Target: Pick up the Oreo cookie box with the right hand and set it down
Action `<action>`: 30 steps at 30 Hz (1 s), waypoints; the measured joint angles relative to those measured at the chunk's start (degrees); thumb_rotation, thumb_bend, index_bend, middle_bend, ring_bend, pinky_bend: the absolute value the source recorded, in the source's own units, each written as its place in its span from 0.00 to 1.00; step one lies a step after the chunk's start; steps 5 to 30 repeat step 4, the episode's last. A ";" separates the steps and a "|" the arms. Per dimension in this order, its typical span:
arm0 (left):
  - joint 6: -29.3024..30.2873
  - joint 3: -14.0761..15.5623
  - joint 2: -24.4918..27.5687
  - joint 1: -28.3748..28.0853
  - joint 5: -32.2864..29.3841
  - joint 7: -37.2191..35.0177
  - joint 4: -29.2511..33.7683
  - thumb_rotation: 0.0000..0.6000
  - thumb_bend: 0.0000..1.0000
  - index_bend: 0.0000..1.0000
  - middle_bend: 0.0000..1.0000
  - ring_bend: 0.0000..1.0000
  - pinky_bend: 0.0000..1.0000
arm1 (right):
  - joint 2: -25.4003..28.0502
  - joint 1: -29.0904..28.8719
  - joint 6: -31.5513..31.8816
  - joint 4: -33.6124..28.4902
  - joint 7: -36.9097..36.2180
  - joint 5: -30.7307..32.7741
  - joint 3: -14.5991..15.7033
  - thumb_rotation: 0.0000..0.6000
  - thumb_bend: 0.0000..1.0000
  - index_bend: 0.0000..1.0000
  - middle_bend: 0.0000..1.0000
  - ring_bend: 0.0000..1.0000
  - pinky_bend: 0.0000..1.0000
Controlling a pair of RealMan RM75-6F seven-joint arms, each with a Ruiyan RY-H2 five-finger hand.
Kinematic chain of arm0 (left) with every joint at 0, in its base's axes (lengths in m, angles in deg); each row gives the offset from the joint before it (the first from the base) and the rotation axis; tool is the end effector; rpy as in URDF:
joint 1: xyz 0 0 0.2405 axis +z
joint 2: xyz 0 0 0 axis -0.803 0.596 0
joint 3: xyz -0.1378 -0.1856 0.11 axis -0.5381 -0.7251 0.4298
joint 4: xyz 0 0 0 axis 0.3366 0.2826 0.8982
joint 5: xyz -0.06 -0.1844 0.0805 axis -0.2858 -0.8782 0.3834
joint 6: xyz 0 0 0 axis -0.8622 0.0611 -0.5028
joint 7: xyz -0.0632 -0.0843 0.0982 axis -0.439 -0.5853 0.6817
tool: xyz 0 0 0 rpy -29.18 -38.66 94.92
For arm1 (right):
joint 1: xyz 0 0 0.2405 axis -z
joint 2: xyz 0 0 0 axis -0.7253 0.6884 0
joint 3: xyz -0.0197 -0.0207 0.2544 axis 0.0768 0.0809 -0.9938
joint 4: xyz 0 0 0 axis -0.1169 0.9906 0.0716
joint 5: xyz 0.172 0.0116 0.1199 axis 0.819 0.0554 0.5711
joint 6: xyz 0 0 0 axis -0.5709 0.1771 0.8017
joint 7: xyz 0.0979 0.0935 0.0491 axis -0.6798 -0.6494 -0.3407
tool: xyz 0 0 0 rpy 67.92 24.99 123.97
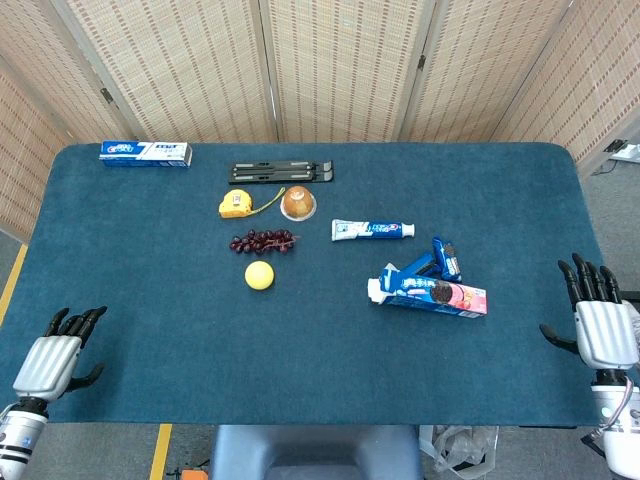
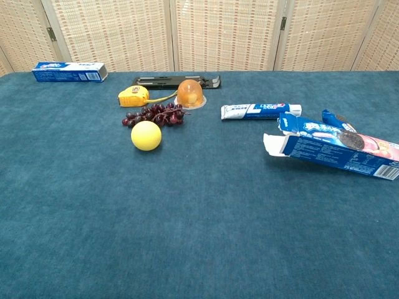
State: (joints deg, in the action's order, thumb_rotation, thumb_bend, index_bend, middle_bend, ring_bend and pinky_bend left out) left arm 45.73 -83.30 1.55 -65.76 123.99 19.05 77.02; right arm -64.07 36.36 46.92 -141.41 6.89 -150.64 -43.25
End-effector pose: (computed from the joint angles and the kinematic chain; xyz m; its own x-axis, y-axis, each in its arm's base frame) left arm -0.3130 0.2024 0.1280 0.4888 0.2466 0.8368 0.8696 -0.0610 -0.4899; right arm -0.3369 -0.2152 0.1516 0.4846 0.0498 0.8733 -0.8743 0.0608 0.4816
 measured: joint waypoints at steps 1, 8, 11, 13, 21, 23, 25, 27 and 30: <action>0.06 -0.02 -0.03 0.03 -0.04 0.13 -0.01 1.00 0.36 0.04 0.16 0.18 0.00 | 0.03 0.32 0.38 -0.21 -0.09 -0.90 0.13 1.00 0.22 0.00 0.00 0.00 0.00; 0.13 -0.11 -0.16 0.09 -0.28 0.63 0.00 1.00 0.36 0.04 0.16 0.19 0.00 | 0.18 0.68 -0.06 -0.55 -0.45 -1.60 0.26 1.00 0.22 0.00 0.00 0.00 0.00; 0.13 -0.11 -0.16 0.09 -0.28 0.63 0.00 1.00 0.36 0.04 0.16 0.19 0.00 | 0.18 0.68 -0.06 -0.55 -0.45 -1.60 0.26 1.00 0.22 0.00 0.00 0.00 0.00; 0.13 -0.11 -0.16 0.09 -0.28 0.63 0.00 1.00 0.36 0.04 0.16 0.19 0.00 | 0.18 0.68 -0.06 -0.55 -0.45 -1.60 0.26 1.00 0.22 0.00 0.00 0.00 0.00; 0.13 -0.11 -0.16 0.09 -0.28 0.63 0.00 1.00 0.36 0.04 0.16 0.19 0.00 | 0.18 0.68 -0.06 -0.55 -0.45 -1.60 0.26 1.00 0.22 0.00 0.00 0.00 0.00; 0.13 -0.11 -0.16 0.09 -0.28 0.63 0.00 1.00 0.36 0.04 0.16 0.19 0.00 | 0.18 0.68 -0.06 -0.55 -0.45 -1.60 0.26 1.00 0.22 0.00 0.00 0.00 0.00; 0.13 -0.11 -0.16 0.09 -0.28 0.63 0.00 1.00 0.36 0.04 0.16 0.19 0.00 | 0.18 0.68 -0.06 -0.55 -0.45 -1.60 0.26 1.00 0.22 0.00 0.00 0.00 0.00; 0.13 -0.11 -0.16 0.09 -0.28 0.63 0.00 1.00 0.36 0.04 0.16 0.19 0.00 | 0.18 0.68 -0.06 -0.55 -0.45 -1.60 0.26 1.00 0.22 0.00 0.00 0.00 0.00; 0.13 -0.11 -0.16 0.09 -0.28 0.63 0.00 1.00 0.36 0.04 0.16 0.19 0.00 | 0.18 0.68 -0.06 -0.55 -0.45 -1.60 0.26 1.00 0.22 0.00 0.00 0.00 0.00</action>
